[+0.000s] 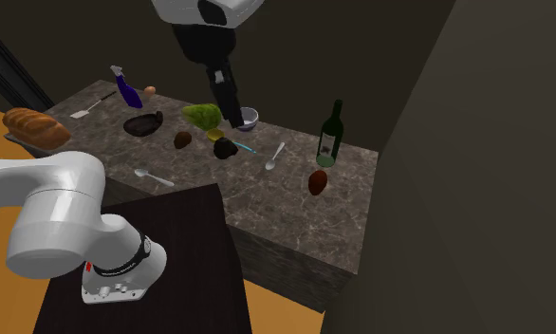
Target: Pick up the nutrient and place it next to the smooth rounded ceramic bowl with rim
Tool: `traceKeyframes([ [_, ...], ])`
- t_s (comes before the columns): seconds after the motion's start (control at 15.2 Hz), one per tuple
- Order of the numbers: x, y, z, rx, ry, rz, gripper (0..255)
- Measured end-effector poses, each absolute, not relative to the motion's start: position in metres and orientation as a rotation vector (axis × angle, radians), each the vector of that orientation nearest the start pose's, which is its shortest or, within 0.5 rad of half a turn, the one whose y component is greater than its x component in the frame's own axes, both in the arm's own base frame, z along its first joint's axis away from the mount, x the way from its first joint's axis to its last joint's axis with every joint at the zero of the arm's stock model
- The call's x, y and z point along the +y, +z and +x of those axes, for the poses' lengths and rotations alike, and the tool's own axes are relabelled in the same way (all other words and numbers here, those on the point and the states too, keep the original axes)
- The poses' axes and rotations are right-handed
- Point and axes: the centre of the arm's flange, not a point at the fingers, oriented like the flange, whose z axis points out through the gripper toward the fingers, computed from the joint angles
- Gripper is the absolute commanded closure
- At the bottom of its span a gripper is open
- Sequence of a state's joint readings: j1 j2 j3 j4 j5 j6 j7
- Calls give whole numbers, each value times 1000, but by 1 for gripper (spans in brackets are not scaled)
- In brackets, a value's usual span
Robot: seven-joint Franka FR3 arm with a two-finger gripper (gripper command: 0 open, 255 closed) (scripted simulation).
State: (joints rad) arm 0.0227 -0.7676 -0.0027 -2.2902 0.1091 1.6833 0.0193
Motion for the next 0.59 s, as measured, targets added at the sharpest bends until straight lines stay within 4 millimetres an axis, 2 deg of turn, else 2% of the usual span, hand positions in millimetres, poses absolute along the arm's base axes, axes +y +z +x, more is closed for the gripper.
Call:
traceKeyframes([
  [0.13,20,623,326,-8,-243,-3025,0],
  [0.2,28,618,330,-24,-249,-3036,0],
  [0.59,68,552,358,-162,-301,-3119,0],
])
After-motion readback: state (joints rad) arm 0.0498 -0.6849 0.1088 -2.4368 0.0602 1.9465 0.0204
